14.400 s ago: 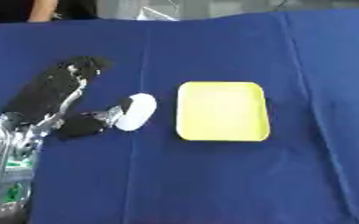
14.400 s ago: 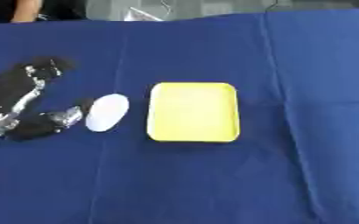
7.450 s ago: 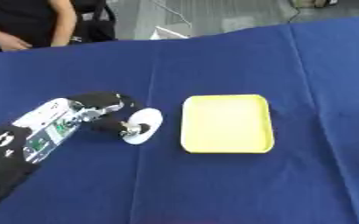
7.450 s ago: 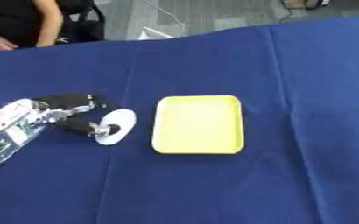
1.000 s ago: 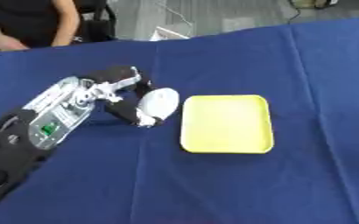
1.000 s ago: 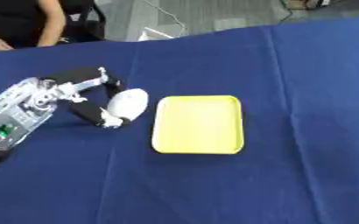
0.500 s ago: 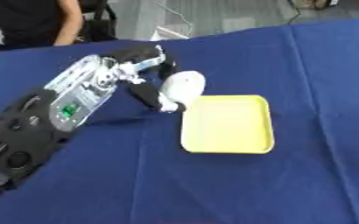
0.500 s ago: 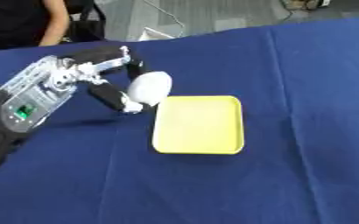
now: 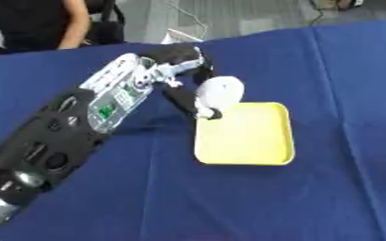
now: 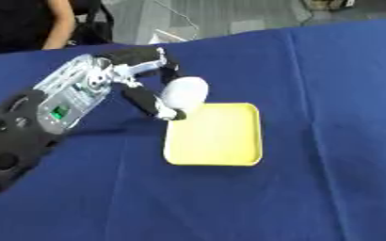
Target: Pick up objects on the table and place them in the box.
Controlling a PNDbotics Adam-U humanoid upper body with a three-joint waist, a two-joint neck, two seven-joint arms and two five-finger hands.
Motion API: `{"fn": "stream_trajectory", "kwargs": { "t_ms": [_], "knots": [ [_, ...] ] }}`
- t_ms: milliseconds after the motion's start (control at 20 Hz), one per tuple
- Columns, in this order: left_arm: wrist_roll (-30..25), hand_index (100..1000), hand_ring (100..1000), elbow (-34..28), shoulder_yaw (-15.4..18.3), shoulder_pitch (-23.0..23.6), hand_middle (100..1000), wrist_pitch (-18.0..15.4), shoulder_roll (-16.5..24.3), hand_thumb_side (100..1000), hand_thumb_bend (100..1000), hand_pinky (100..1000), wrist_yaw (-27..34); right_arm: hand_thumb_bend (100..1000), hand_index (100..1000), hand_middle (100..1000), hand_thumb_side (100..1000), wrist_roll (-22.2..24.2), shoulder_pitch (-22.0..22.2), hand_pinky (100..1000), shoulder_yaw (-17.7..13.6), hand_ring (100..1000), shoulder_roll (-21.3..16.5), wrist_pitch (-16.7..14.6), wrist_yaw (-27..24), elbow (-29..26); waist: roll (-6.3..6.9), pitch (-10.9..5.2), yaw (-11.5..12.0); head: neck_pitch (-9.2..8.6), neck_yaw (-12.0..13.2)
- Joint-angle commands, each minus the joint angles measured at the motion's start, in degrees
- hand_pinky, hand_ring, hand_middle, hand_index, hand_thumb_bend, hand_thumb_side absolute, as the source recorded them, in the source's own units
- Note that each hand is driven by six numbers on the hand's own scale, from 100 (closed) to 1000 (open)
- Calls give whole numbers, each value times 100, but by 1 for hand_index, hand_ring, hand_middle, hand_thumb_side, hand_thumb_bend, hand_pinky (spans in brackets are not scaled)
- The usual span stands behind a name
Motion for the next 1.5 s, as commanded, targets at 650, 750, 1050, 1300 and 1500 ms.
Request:
{"fn": "stream_trajectory", "kwargs": {
  "t_ms": [650,750,1050,1300,1500],
  "knots": [
    [79,604,591,695,-23,-283,486,-374,-501,402,172,863,-515,391,952,859,768,40,-15,677,8,710,-50,-9,-51,-63,-76,-77,-26,-93,102],
    [71,604,595,823,-63,-305,487,-452,-624,404,177,863,-594,391,953,859,768,46,-24,677,14,710,-45,-11,-55,-62,-84,-68,-36,-97,117],
    [58,604,602,1197,-162,-315,491,-741,-898,414,197,863,-912,389,953,859,768,60,-39,677,27,710,-29,-16,-67,-63,-94,-63,-58,-103,145],
    [94,604,604,1516,-195,-256,492,-998,-1085,422,200,863,-1167,388,953,859,768,73,-51,677,38,710,-17,-18,-76,-68,-99,-64,-71,-115,149],
    [129,607,604,1682,-199,-235,492,-1136,-1187,430,202,864,-1266,387,953,859,767,82,-55,677,45,710,-12,-18,-80,-67,-104,-62,-75,-123,162]
  ]
}}
